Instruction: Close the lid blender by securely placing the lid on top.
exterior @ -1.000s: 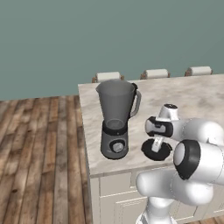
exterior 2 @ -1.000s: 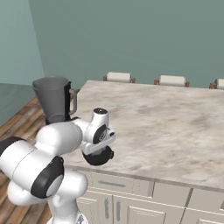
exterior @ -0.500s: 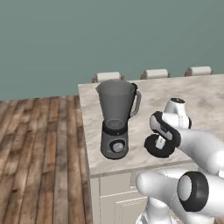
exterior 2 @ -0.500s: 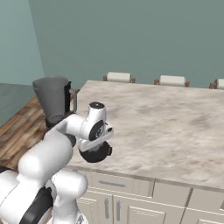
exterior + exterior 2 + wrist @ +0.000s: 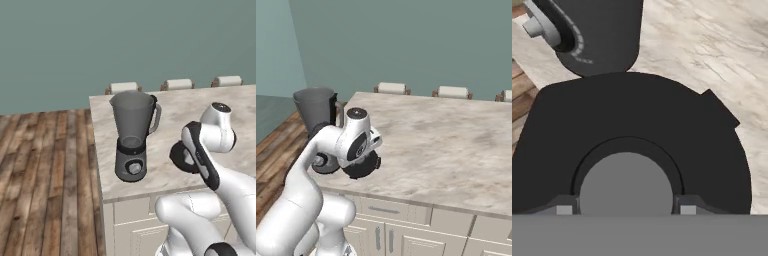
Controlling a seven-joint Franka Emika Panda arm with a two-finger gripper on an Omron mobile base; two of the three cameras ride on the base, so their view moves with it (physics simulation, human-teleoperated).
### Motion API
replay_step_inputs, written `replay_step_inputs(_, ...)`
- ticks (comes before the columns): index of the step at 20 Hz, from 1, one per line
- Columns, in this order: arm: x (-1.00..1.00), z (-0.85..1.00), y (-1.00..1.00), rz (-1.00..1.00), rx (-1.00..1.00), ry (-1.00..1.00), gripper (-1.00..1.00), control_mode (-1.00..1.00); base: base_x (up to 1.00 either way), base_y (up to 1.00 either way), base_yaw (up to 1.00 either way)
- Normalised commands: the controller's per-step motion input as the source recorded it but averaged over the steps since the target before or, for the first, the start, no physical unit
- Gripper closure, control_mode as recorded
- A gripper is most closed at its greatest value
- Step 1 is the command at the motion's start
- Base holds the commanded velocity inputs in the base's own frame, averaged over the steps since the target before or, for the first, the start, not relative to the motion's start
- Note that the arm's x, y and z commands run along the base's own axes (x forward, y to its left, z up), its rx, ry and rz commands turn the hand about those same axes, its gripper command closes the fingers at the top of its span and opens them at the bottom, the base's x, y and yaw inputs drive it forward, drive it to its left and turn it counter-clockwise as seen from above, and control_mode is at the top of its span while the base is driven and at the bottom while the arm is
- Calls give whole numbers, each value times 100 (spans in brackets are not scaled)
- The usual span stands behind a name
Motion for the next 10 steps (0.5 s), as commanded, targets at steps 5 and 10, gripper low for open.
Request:
replay_step_inputs(5, -39, 78, 0, 0, 3, -21, 100, -100, 0, 0, 0)
replay_step_inputs(10, -32, 87, 0, 0, 0, -23, 100, -100, 0, 0, 0)
